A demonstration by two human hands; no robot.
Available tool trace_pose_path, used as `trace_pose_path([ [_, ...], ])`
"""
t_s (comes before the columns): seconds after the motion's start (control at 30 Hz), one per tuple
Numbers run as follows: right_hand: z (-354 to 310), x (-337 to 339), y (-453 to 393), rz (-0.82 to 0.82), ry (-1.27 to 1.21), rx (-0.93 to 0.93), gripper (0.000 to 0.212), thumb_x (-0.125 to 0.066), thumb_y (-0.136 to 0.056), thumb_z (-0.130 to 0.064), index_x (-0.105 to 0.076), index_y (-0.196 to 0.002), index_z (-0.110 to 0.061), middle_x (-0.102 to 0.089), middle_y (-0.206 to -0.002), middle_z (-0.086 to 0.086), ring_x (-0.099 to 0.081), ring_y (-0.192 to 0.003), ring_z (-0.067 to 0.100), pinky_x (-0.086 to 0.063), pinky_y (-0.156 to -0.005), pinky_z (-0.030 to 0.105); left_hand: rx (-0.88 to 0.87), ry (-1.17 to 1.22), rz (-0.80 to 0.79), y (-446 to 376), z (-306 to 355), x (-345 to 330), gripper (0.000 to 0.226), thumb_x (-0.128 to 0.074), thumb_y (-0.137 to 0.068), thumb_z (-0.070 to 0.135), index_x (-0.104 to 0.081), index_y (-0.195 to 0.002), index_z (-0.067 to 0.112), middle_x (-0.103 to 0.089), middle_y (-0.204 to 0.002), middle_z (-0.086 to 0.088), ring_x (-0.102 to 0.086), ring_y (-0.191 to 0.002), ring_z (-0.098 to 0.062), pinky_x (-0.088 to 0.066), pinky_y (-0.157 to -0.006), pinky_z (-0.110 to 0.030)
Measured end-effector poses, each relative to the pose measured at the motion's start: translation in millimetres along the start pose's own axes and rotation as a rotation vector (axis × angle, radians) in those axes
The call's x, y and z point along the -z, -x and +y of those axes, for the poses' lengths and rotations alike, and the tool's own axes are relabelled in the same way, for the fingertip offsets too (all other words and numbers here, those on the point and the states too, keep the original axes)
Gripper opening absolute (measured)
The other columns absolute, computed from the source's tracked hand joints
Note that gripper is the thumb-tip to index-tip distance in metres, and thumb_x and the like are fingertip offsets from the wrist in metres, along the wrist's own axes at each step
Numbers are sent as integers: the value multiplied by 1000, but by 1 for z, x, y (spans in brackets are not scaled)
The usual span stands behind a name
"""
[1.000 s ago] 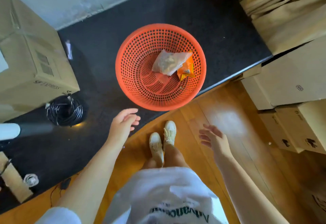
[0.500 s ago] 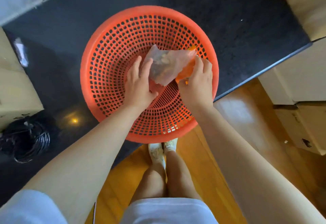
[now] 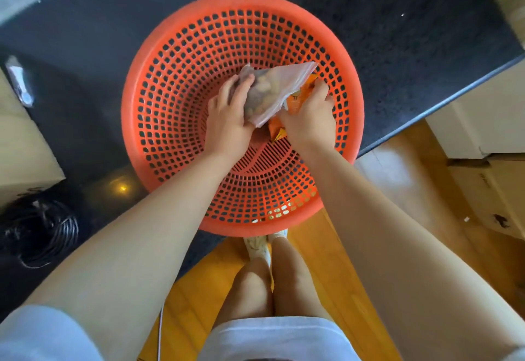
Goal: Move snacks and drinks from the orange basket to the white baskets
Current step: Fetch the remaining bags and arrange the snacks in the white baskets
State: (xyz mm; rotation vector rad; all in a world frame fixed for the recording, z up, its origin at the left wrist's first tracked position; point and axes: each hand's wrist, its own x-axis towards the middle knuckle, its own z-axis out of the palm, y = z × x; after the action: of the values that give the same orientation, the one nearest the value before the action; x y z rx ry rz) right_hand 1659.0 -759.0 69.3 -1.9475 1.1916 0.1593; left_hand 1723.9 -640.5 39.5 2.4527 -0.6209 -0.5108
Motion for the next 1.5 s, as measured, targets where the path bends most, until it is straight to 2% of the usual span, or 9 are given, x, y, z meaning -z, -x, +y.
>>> trace_pose_path([
  [0.23, 6, 9, 14, -97, -103, -24, 65, -65, -79, -18, -27, -131, -12, -57, -109, 10, -59, -102, 36, -48, -89, 46, 133, 257, 47, 4, 5, 13, 50, -59, -83, 5, -51, -132, 8, -53, -128, -17, -50, -118, -30, -35, -106, -37],
  [0.37, 6, 21, 40, -75, -222, -9, 66, -68, -77, -16, -29, -131, -15, -56, -99, 2, -62, -95, 34, -49, -87, 48, 369, 495, 50, 25, 13, 31, 16, -57, -85, 19, -53, -101, 15, -57, -106, -14, -53, -98, -20, -43, -97, -44],
  [0.53, 15, 52, 89, -60, -531, -42, 67, -70, -75, -11, -31, -130, -19, -60, -109, 8, -63, -91, 24, -52, -86, 49, 386, 908, 127, 71, 31, 68, 22, -49, -94, 17, -51, -115, 22, -60, -104, 9, -58, -93, -6, -48, -83, -22],
  [0.63, 23, 79, 133, -30, -857, -124, 61, -71, -70, -14, -41, -122, -23, -64, -93, -3, -67, -77, 7, -57, -64, 29, 462, 1110, 66, 99, 43, 88, 13, -45, -96, 26, -57, -101, 30, -65, -98, 12, -63, -89, -5, -51, -78, -25],
  [0.8, 45, 114, 220, 97, -1122, -166, 62, -65, -72, -14, -44, -130, -20, -68, -101, 1, -66, -85, 16, -54, -63, 28, 437, 1389, -220, 143, 64, 118, 32, -36, -97, 35, -64, -110, 23, -73, -102, 8, -66, -100, -8, -49, -91, -28],
  [0.93, 69, 132, 295, 252, -1265, -155, 52, -65, -68, -22, -54, -119, -23, -70, -96, -2, -68, -84, 15, -54, -67, 29, 398, 1309, -499, 182, 86, 134, 42, -42, -88, 50, -68, -110, 25, -72, -108, 3, -66, -105, -18, -54, -83, -40],
  [1.1, 107, 131, 385, 485, -1325, -186, 51, -68, -70, -29, -57, -118, -16, -69, -95, 1, -66, -86, 20, -54, -70, 32, 174, 1012, -855, 236, 121, 130, 105, -77, -40, 70, -53, -128, 20, -64, -120, -2, -64, -108, -20, -55, -82, -41],
  [1.27, 154, 114, 481, 723, -1393, -278, 37, -81, -63, -27, -66, -97, -24, -74, -87, -1, -70, -80, 15, -55, -62, 25, 53, 744, -1083, 305, 149, 92, 67, -86, -41, 41, -65, -101, 20, -74, -80, 7, -71, -73, -15, -56, -50, -30],
  [1.5, 227, 69, 632, 1113, -1537, -475, 36, -73, -60, -32, -65, -94, -22, -75, -81, -7, -71, -75, 10, -56, -59, 22, -156, 385, -1411, 435, 176, 42, 44, -71, -55, 42, -67, -98, 32, -74, -89, 6, -72, -80, -18, -57, -53, -30],
])
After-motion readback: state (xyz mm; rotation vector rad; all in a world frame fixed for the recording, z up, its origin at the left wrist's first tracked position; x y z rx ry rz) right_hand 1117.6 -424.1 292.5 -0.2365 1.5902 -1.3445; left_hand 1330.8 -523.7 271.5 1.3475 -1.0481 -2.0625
